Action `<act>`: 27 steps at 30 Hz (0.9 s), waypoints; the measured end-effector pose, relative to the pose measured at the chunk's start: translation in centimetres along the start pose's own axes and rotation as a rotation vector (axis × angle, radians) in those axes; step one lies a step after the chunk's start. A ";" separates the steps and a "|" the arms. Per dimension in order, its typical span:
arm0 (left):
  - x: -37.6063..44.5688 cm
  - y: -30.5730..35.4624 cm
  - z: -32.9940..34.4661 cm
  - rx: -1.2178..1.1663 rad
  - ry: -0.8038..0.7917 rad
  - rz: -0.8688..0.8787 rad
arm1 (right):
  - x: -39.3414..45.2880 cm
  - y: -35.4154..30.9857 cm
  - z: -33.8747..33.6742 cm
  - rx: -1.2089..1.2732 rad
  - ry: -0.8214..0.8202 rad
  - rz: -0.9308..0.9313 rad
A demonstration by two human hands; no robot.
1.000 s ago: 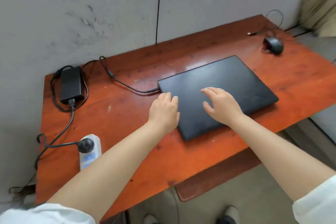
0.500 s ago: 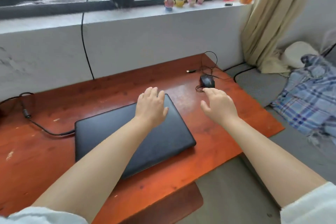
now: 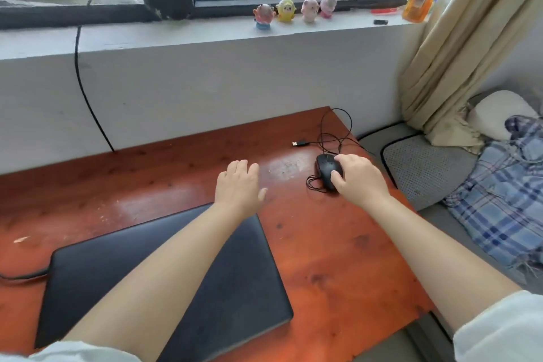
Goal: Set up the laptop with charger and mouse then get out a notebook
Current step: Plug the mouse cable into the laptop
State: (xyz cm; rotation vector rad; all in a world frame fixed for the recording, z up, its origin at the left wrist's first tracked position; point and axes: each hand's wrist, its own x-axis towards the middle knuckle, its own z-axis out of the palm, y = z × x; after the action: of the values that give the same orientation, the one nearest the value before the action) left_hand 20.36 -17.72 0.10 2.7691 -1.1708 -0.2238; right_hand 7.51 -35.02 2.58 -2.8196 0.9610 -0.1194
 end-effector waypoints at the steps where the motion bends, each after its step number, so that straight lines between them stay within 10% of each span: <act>1: 0.7 0.1 0.6 -0.007 -0.008 -0.021 | 1.3 0.5 0.5 -0.005 -0.018 -0.018; 17: 3.0 0.2 9.3 -0.137 0.094 -0.499 | 20.4 2.5 12.9 -0.169 -0.121 -0.399; 21: 1.1 0.3 10.1 -0.146 0.141 -0.587 | 20.9 1.4 12.6 -0.010 -0.122 -0.380; 27: -0.8 0.7 10.7 -0.134 0.137 -0.655 | 12.5 -2.9 12.2 0.333 -0.350 -0.819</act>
State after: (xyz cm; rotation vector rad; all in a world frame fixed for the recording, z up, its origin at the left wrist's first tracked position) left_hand 17.28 -18.25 -10.18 2.8863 -0.1803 -0.1582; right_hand 20.67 -38.94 -8.61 -2.5956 -0.2865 0.1089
